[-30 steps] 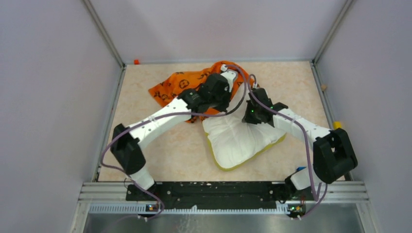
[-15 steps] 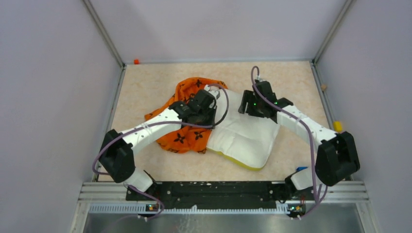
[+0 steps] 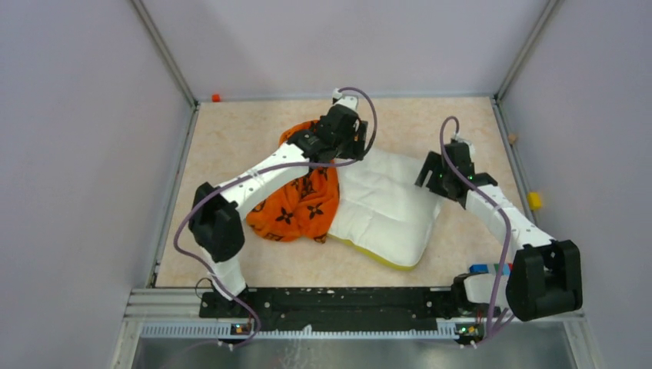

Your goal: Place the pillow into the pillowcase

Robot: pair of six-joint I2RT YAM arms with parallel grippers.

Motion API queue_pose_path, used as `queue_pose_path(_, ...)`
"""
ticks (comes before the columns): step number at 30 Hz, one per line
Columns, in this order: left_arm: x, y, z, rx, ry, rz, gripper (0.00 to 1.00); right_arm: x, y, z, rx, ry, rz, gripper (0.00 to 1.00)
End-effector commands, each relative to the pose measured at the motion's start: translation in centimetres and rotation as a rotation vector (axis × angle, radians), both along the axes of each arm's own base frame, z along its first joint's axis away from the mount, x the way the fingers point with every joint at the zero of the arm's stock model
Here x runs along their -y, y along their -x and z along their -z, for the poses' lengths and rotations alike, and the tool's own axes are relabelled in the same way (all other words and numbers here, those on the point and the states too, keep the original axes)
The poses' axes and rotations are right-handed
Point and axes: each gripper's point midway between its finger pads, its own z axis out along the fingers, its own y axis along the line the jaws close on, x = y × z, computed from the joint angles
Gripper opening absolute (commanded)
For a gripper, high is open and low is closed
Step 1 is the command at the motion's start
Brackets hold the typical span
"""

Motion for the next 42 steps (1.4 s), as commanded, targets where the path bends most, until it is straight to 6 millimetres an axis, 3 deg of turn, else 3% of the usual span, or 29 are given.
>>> queue_pose_path(1, -1.8, -6.7, -0.6, 0.15, -0.14, -0.173, 0.8, -0.3, 1.4, 4.0, -0.061, -0.034, -0.009, 0.77)
queue_pose_path(7, -4.9, -11.9, 3.9, 0.147, -0.289, -0.305, 0.77, -2.1, 1.4, 5.9, -0.078, -0.124, -0.051, 0.77)
queue_pose_path(10, -5.5, -13.5, 5.3, 0.142, -0.309, -0.319, 0.78, -2.1, 1.2, 6.0, -0.072, -0.127, -0.051, 0.74)
queue_pose_path(13, -5.5, -14.3, 6.3, 0.141, -0.323, -0.317, 0.74, -2.6, 1.3, 5.9, -0.07, -0.148, -0.072, 0.64)
queue_pose_path(16, -5.4, -15.0, 6.3, 0.156, -0.327, -0.318, 0.55, -3.3, 0.9, 5.6, -0.055, -0.174, -0.097, 0.33)
queue_pose_path(18, -5.1, -15.4, 5.8, 0.165, -0.316, -0.307, 0.28, -3.9, 0.3, 5.0, -0.039, -0.189, -0.126, 0.07)
queue_pose_path(19, -4.8, -15.5, 5.3, 0.169, -0.305, -0.294, 0.14, -4.2, 0.0, 4.6, -0.033, -0.197, -0.14, 0.0)
queue_pose_path(20, -4.4, -15.4, 4.8, 0.168, -0.291, -0.273, 0.03, -4.4, -0.4, 3.8, -0.021, -0.202, -0.154, 0.0)
queue_pose_path(22, -3.2, -15.0, 2.9, 0.175, -0.235, -0.215, 0.0, -4.6, -1.4, 1.5, 0.012, -0.198, -0.173, 0.0)
queue_pose_path(24, -1.9, -14.2, 0.1, 0.192, -0.166, -0.148, 0.0, -4.7, -2.5, -2.3, 0.065, -0.181, -0.191, 0.0)
queue_pose_path(26, -0.7, -13.0, -3.5, 0.226, -0.08, -0.081, 0.0, -4.6, -3.6, -7.7, 0.146, -0.161, -0.205, 0.0)
queue_pose_path(30, 1.2, -10.2, -11.8, 0.309, 0.107, 0.053, 0.0, -4.6, -4.3, -20.6, 0.352, -0.15, -0.237, 0.0)
queue_pose_path(31, 1.5, -9.5, -13.7, 0.325, 0.15, 0.08, 0.0, -4.6, -4.0, -25.1, 0.436, -0.156, -0.25, 0.0)
queue_pose_path(36, 4.4, -5.7, -22.7, 0.398, 0.412, 0.269, 0.0, -4.5, -0.5, -38.7, 0.678, -0.178, -0.292, 0.0)
queue_pose_path(39, 7.0, -2.9, -27.9, 0.416, 0.63, 0.419, 0.0, -3.9, 2.3, -45.5, 0.826, -0.182, -0.294, 0.0)
queue_pose_path(42, 8.0, -0.9, -32.4, 0.431, 0.797, 0.504, 0.0, -3.6, 5.1, -51.1, 0.975, -0.215, -0.303, 0.0)
